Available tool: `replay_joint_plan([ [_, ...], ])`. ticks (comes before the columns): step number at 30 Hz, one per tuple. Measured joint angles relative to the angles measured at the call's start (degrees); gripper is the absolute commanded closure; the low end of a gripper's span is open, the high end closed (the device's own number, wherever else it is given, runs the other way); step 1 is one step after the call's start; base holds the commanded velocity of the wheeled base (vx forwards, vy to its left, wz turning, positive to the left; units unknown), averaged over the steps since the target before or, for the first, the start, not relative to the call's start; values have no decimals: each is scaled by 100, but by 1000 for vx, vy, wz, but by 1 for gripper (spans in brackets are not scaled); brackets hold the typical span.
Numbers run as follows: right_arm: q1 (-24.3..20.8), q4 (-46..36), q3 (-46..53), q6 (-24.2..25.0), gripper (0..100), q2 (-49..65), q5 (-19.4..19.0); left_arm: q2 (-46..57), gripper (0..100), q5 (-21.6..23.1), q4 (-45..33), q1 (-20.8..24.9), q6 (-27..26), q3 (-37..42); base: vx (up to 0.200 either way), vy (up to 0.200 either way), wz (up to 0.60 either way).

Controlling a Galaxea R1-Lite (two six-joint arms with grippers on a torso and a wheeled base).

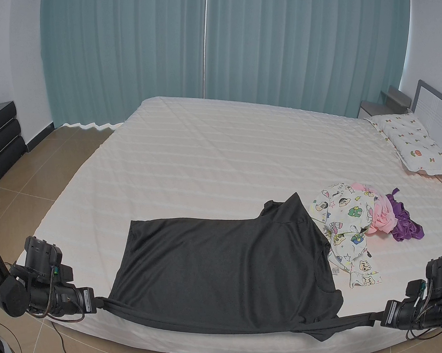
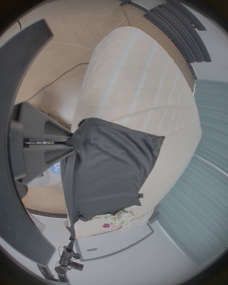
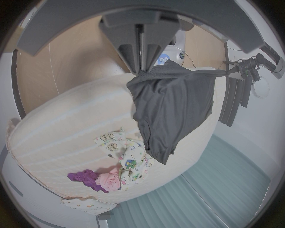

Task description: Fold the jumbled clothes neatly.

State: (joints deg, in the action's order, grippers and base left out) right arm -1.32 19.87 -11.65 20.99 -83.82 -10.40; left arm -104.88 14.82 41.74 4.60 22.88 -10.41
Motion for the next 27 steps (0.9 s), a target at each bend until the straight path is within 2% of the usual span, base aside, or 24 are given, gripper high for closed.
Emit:
replay_joint_plan([
  [16,-132,51,-1445,-2,100,-1248,41,-758,100,-445,-17,9,79,-1067,0,0,0],
  [27,-265,1029,-2148,199,100,-2605,288,-1665,100,-673,-22,102,323,-1947,0,0,0],
])
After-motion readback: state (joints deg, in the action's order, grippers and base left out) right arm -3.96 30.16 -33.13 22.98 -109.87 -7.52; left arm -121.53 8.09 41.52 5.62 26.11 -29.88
